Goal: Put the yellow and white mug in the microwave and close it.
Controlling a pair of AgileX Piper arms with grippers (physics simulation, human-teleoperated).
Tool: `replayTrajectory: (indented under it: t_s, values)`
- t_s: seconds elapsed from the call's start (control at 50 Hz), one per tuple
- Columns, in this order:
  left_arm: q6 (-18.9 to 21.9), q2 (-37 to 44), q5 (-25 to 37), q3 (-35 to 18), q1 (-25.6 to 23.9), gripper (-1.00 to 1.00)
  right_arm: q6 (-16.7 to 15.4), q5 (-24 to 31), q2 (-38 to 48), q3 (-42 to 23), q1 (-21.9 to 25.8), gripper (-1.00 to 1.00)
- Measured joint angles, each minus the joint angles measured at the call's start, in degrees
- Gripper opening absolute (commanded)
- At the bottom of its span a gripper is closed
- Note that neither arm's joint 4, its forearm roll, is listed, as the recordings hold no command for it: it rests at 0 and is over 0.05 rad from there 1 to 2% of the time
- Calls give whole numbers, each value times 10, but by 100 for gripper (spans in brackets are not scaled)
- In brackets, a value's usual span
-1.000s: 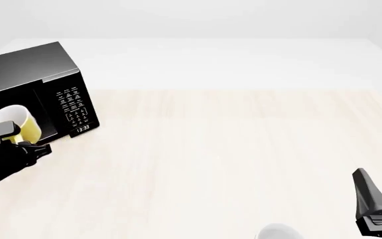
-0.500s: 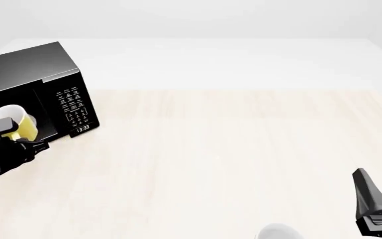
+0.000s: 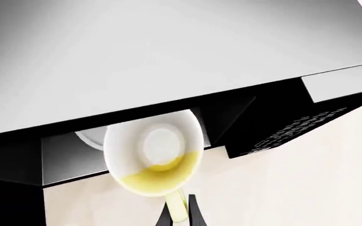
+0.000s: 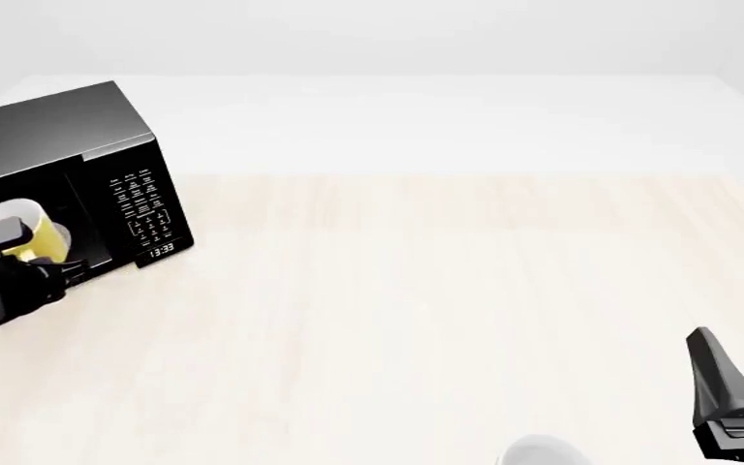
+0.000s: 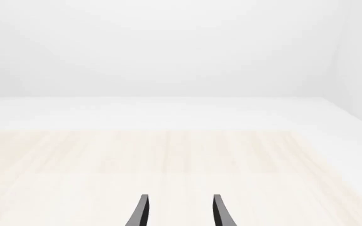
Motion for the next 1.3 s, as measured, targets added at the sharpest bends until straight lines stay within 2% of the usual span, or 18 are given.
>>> replayTrajectory:
  t_s: [1.3]
  values:
    - [2, 124, 16, -154, 68, -100, 0, 0, 0, 0, 0, 100]
